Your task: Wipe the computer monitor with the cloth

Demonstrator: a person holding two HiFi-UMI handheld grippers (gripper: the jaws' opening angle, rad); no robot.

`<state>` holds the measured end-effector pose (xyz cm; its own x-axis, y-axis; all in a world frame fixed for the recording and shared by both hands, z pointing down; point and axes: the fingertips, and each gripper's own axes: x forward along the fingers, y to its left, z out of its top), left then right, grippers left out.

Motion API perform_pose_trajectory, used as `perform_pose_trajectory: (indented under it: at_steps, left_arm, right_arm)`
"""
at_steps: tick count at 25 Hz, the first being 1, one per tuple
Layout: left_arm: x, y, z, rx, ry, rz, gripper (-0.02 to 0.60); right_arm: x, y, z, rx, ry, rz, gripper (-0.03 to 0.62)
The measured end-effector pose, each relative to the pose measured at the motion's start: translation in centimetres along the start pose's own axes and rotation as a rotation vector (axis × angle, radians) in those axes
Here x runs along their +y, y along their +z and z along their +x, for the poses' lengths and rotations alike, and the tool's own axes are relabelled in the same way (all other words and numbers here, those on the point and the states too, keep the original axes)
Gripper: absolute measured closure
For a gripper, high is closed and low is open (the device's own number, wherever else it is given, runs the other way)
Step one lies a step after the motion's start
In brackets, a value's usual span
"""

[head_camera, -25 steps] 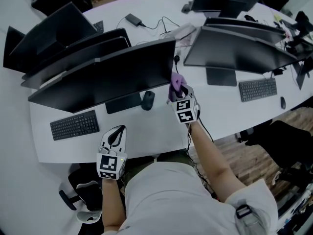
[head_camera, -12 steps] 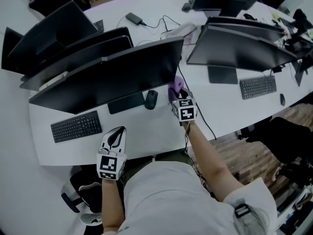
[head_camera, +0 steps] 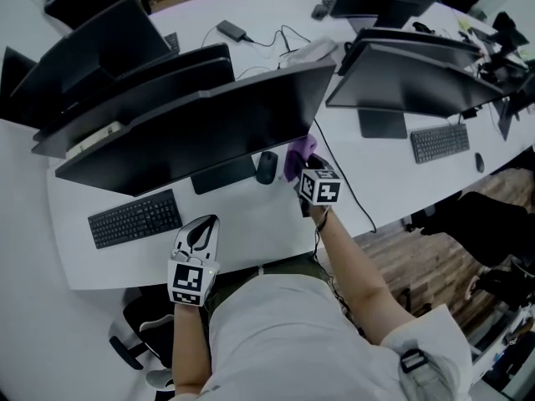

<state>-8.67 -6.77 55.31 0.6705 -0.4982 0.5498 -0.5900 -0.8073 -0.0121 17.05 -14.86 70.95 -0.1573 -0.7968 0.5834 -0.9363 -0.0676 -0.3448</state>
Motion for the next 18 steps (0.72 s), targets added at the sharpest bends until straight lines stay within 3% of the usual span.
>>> perform_pose_trajectory:
  at_steps: [18]
  left_arm:
    - [5.2, -2.3, -2.5, -0.026, -0.027, -0.016, 0.58]
  right_arm:
    - [7.8, -1.1, 1.4, -0.04, 0.069, 0.064, 0.49]
